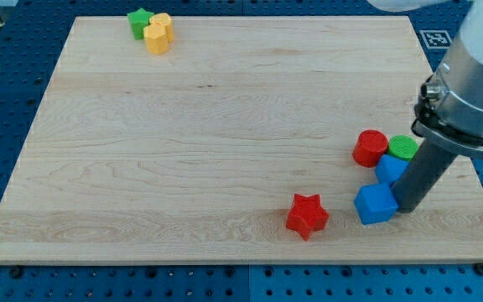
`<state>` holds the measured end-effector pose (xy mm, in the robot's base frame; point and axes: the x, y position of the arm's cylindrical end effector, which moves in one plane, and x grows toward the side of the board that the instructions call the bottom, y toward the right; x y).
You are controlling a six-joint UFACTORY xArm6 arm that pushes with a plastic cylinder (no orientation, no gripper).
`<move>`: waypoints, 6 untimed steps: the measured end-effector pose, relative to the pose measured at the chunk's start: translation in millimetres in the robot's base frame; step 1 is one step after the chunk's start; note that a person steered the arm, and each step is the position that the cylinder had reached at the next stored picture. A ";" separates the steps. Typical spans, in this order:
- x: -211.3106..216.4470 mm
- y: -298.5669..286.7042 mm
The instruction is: Point your arm to the group of blocks
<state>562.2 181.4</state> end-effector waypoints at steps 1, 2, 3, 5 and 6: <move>0.0 -23.0; 0.0 -35.7; 0.0 -20.8; -0.1 72.8; -12.4 68.2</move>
